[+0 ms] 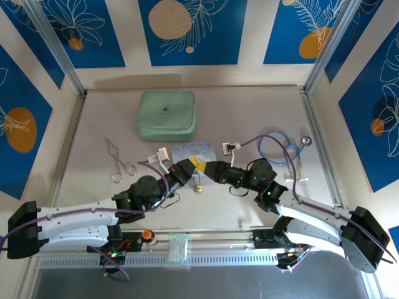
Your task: Unlock the padlock with the key
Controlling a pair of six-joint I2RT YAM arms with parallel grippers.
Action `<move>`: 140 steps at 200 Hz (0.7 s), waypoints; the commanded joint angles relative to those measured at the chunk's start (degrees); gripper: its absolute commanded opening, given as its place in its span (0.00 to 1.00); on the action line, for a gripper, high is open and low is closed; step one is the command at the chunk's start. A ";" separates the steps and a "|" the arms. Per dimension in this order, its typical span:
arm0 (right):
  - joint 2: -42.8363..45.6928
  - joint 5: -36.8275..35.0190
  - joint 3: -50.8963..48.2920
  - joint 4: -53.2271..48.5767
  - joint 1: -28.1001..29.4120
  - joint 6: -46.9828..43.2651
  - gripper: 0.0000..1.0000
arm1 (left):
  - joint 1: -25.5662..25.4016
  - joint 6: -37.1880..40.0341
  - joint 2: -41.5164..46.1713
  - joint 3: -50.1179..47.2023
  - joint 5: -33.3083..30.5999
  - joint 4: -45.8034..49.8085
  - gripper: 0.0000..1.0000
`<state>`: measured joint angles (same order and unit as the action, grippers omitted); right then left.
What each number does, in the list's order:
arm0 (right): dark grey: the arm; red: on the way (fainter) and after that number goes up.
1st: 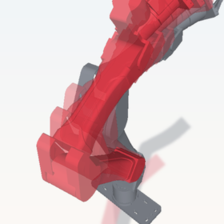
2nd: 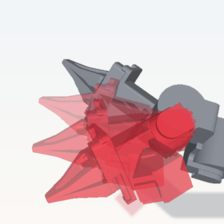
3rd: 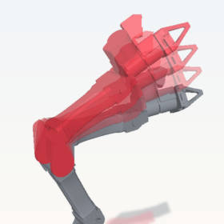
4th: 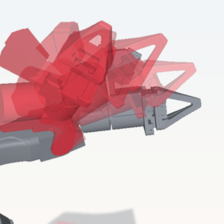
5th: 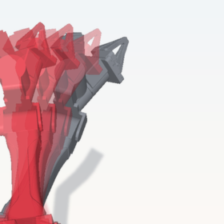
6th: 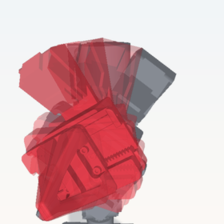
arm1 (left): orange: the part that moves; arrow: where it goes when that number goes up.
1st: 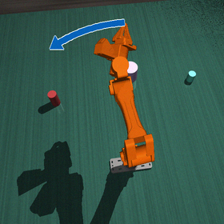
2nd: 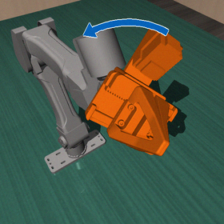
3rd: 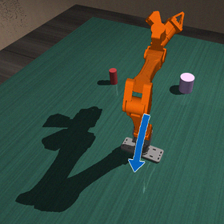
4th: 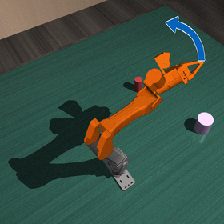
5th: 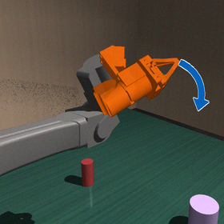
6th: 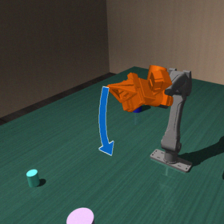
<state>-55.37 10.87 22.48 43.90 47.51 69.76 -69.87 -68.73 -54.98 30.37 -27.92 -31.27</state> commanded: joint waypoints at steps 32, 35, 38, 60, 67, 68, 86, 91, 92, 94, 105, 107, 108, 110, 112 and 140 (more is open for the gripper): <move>-0.79 0.16 0.06 4.33 0.52 0.47 0.13 | 0.17 -1.74 -2.17 0.05 1.64 -2.74 0.00; -0.79 0.19 0.17 4.15 0.60 0.47 0.12 | 0.17 -2.01 -2.34 -0.02 1.72 -2.89 0.00; -0.81 0.27 0.26 4.11 0.61 0.39 0.11 | 0.17 -2.24 -2.47 -0.12 1.75 -2.87 0.00; -0.65 0.90 0.64 3.26 0.83 0.12 0.00 | 0.17 -2.65 -2.89 -0.56 1.48 -3.26 0.00; -0.27 0.78 0.42 2.70 0.73 0.16 0.00 | 0.17 -2.68 -2.85 -0.81 1.30 -3.76 0.00; -0.22 0.71 0.35 2.65 0.74 0.18 0.00 | 0.17 -2.62 -2.81 -0.87 1.25 -3.87 0.00; 1.15 0.07 -0.57 1.23 0.51 0.03 0.00 | 0.17 -1.70 -1.97 -0.66 0.40 -2.57 0.01; 1.57 0.03 -0.76 0.35 0.42 -0.04 0.00 | 0.17 -1.16 -1.64 -0.73 0.11 -2.09 0.12; 1.71 0.03 -0.76 0.11 0.36 -0.05 0.00 | 0.17 -1.06 -1.54 -0.74 0.04 -2.02 0.15; 1.86 0.07 -0.77 -0.36 0.28 -0.01 0.00 | 0.17 -0.88 -1.36 -0.81 -0.16 -1.86 0.20; 2.95 0.20 -0.60 -4.24 -0.34 -0.05 0.00 | 0.17 -0.11 -0.17 -1.56 -1.94 -0.90 0.52; 3.16 0.20 -0.60 -4.89 -0.45 -0.17 0.00 | 0.23 0.08 0.24 -1.68 -2.24 -0.73 0.57; 3.21 0.20 -0.60 -5.24 -0.51 -0.16 0.00 | 0.25 0.17 0.32 -1.83 -2.41 -0.64 0.58; 3.42 0.27 -0.60 -5.69 -0.62 -0.19 0.00 | 0.25 0.37 0.71 -1.99 -2.71 -0.46 0.62; 3.63 0.28 -0.60 -6.51 -0.76 -0.18 0.00 | 0.30 0.64 1.03 -2.18 -2.89 -0.22 0.66; 6.47 0.60 -0.04 -18.20 -2.88 -0.49 0.00 | 1.94 1.38 7.16 -1.76 -6.00 14.30 0.82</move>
<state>-51.42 10.94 22.37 36.51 46.19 70.48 -69.21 -69.10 -52.80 28.27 -30.17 -29.17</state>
